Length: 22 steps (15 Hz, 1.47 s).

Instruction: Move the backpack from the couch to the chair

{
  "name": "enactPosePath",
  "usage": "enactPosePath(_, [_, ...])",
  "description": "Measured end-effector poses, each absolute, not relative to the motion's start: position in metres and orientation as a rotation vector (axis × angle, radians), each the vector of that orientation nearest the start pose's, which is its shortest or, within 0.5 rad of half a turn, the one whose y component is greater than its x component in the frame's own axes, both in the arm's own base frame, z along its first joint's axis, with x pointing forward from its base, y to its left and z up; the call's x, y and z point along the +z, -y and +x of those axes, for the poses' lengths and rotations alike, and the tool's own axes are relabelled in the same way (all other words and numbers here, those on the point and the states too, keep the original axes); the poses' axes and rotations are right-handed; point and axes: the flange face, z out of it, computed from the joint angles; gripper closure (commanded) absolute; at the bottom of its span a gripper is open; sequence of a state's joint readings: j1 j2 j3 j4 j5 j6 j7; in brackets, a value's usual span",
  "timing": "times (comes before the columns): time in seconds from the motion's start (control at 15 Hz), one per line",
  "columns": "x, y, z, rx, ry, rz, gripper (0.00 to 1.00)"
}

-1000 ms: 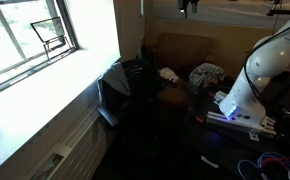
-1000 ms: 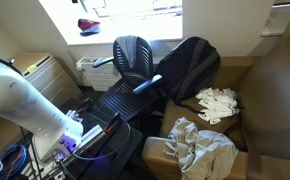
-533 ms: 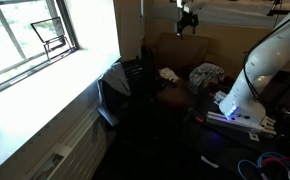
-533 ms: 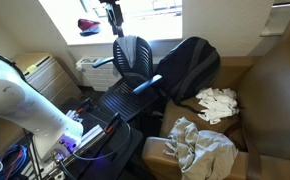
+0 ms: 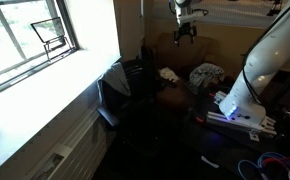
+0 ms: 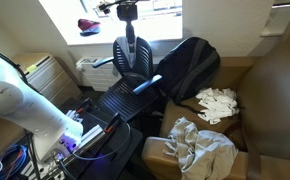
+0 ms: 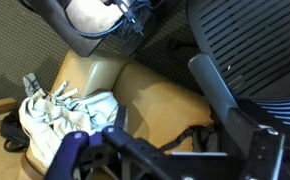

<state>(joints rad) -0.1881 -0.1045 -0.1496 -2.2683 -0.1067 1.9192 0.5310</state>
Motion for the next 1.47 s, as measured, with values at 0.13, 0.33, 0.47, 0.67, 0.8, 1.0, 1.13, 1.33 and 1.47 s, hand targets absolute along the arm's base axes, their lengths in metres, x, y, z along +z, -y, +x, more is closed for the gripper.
enactPosePath(0.13, [0.383, 0.176, 0.453, 0.303, -1.405, -2.855, 0.00])
enactPosePath(0.33, [0.358, 0.231, 0.460, 0.199, -1.612, -2.704, 0.00])
enactPosePath(0.47, [0.335, 0.267, 0.457, 0.236, -1.712, -2.650, 0.00])
enactPosePath(0.67, [0.335, 0.261, 0.462, 0.236, -1.700, -2.660, 0.00])
enactPosePath(0.8, [0.338, 0.261, 0.467, 0.150, -1.760, -2.611, 0.00])
enactPosePath(1.0, [0.345, 0.269, 0.484, -0.018, -1.887, -2.435, 0.00])
enactPosePath(1.13, [0.357, 0.282, 0.505, -0.156, -1.948, -2.328, 0.00])
enactPosePath(1.33, [0.379, 0.304, 0.549, -0.389, -2.024, -2.187, 0.00])
enactPosePath(1.47, [0.376, 0.316, 0.577, -0.480, -2.117, -2.080, 0.00])
